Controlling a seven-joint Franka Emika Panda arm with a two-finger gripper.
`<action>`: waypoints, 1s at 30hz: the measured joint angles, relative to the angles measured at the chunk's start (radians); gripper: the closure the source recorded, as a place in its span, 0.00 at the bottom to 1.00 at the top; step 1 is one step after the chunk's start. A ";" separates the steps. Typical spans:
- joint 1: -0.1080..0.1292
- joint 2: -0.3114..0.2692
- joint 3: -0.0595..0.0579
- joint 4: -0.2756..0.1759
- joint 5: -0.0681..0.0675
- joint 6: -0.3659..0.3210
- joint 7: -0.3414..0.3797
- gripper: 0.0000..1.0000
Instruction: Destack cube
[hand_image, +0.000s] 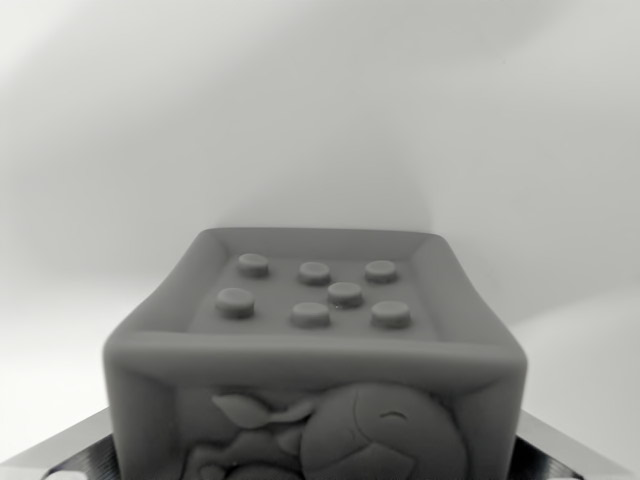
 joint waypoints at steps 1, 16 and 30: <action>0.000 0.002 0.000 0.001 0.000 0.001 0.000 1.00; 0.000 0.005 0.000 0.004 0.000 0.003 0.000 0.00; 0.000 0.009 0.000 0.005 0.000 0.005 0.000 0.00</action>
